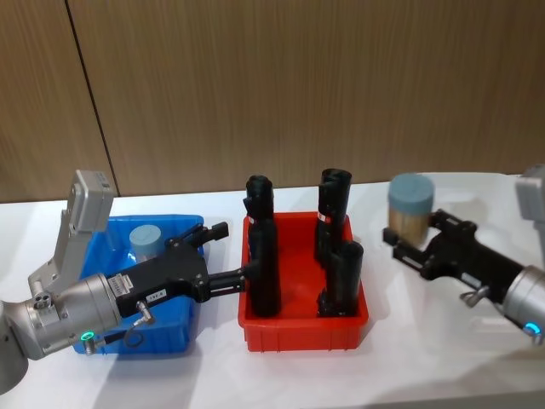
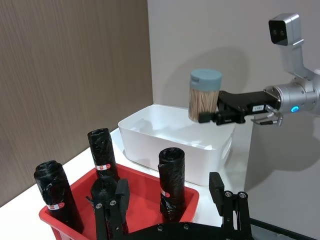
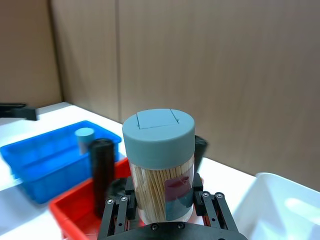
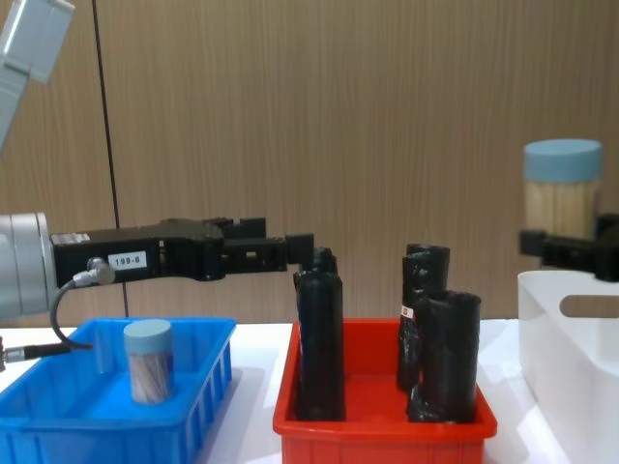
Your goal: Pick the cotton swabs from the blue box and place them into the white box.
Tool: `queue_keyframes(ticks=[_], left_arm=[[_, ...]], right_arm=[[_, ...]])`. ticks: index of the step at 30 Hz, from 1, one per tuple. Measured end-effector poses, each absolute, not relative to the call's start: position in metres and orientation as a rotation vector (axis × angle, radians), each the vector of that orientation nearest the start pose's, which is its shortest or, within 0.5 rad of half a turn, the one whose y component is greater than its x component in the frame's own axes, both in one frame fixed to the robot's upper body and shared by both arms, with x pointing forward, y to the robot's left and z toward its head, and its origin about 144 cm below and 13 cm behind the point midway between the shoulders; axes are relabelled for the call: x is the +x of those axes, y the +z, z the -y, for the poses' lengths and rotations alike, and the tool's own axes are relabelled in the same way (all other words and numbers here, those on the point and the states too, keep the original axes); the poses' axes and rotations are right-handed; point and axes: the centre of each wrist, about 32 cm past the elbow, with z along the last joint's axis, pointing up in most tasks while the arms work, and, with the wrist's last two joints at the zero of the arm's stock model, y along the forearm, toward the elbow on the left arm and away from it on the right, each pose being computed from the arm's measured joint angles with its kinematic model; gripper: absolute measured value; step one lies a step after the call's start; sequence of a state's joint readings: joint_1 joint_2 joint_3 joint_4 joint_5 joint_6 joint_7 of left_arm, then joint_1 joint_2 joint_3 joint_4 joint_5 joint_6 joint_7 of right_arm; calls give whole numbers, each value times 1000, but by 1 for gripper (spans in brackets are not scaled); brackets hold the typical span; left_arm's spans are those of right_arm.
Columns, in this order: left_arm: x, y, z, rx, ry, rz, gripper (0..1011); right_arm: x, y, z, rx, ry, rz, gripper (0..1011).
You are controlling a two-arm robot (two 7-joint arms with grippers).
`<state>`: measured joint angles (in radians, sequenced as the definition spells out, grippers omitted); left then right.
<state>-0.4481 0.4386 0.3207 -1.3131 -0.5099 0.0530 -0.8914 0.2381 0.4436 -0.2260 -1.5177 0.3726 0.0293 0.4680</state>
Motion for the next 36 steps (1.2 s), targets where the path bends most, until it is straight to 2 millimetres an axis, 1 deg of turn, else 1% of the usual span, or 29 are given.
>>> queue_keyframes(ticks=[8, 14, 17, 25, 27, 28, 31, 33, 34, 35, 36], left_arm=[[568, 1222, -299, 6, 511, 25, 1004], [568, 1222, -299, 6, 511, 25, 1004], [568, 1222, -299, 6, 511, 25, 1004], [568, 1222, -299, 6, 511, 25, 1004], [568, 1222, -299, 6, 511, 25, 1004], [568, 1222, -299, 6, 511, 25, 1004], [568, 1222, -299, 6, 511, 25, 1004], [568, 1222, -299, 6, 511, 25, 1004], [568, 1222, -299, 6, 511, 25, 1004], [568, 1222, -299, 6, 511, 25, 1004], [568, 1222, -299, 6, 511, 25, 1004]], right_arm=[[519, 1211, 315, -54, -1035, 97, 622], [525, 1211, 329, -75, -1125, 72, 621], [532, 1210, 337, -103, -1179, 52, 621], [549, 1206, 353, -187, -1257, 8, 626], [554, 1204, 357, -207, -1271, -2, 661], [555, 1204, 358, -215, -1275, -4, 661], [560, 1202, 361, -233, -1288, -14, 781], [562, 1202, 363, -240, -1293, -17, 816], [563, 1201, 364, -246, -1297, -20, 887], [563, 1201, 364, -246, -1297, -20, 887], [565, 1201, 366, -251, -1300, -24, 921]])
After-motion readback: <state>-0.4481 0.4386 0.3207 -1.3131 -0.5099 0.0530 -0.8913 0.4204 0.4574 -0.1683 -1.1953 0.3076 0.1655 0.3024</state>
